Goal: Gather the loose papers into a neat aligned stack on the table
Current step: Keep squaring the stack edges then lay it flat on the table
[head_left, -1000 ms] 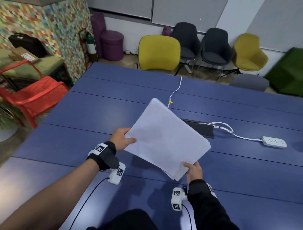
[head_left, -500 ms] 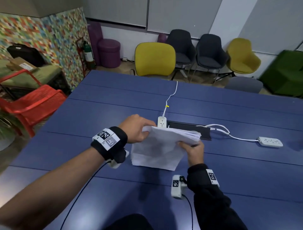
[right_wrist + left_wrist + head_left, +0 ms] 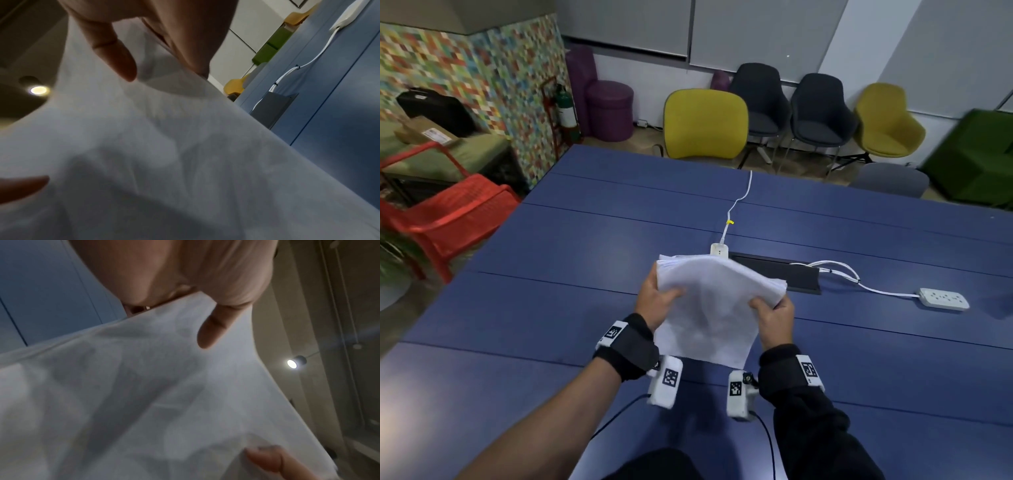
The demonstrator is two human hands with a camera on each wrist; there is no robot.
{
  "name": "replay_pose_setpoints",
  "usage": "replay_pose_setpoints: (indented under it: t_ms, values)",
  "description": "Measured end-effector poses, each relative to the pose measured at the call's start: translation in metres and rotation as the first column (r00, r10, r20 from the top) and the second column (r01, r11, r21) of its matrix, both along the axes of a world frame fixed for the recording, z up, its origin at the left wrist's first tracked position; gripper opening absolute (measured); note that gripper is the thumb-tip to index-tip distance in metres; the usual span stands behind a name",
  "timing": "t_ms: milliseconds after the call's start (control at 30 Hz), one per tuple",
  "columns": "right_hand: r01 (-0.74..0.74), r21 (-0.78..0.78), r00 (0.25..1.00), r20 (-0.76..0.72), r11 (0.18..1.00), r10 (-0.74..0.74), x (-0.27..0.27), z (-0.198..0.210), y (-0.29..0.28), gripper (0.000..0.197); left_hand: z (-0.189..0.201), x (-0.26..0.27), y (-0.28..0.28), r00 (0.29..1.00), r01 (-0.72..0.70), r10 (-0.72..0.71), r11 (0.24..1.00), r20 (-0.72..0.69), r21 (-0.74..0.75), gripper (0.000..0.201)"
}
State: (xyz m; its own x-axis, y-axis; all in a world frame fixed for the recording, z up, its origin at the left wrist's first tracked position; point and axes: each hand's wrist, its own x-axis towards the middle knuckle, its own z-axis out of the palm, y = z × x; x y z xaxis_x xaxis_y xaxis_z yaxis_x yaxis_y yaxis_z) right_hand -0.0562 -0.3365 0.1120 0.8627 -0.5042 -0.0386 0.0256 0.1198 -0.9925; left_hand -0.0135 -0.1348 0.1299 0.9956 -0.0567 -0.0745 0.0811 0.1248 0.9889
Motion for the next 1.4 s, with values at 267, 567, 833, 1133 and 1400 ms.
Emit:
replay_pose_setpoints:
  t_ms: [267,567,833,1133,1400]
  values:
    - [0.194,-0.093,0.981,0.007,0.977,-0.194,-0.006,0.004,0.013,0.044,0.007,-0.001,0.003,0.999,-0.045,0.042,0.995,-0.031,-0.084,0.034]
    - [0.264,-0.072,0.965,0.029,0.962,-0.262,-0.012,0.008,0.030,0.036,0.016,-0.011,-0.010,0.970,-0.244,0.237,0.947,-0.057,-0.211,0.044]
    - [0.294,-0.050,0.956,0.006,0.954,-0.294,-0.008,0.003,0.026,0.051,0.016,-0.001,-0.006,0.972,-0.225,0.234,0.956,0.030,-0.189,0.019]
    - [0.276,0.008,0.960,0.053,0.961,-0.276,-0.003,0.008,0.025,0.041,0.019,0.002,-0.009,0.964,-0.248,0.257,0.962,0.069,-0.118,0.024]
    - [0.251,-0.011,0.943,0.226,0.968,-0.242,-0.005,0.035,0.030,0.017,0.039,0.008,-0.006,0.937,-0.302,0.315,0.947,0.148,-0.106,0.037]
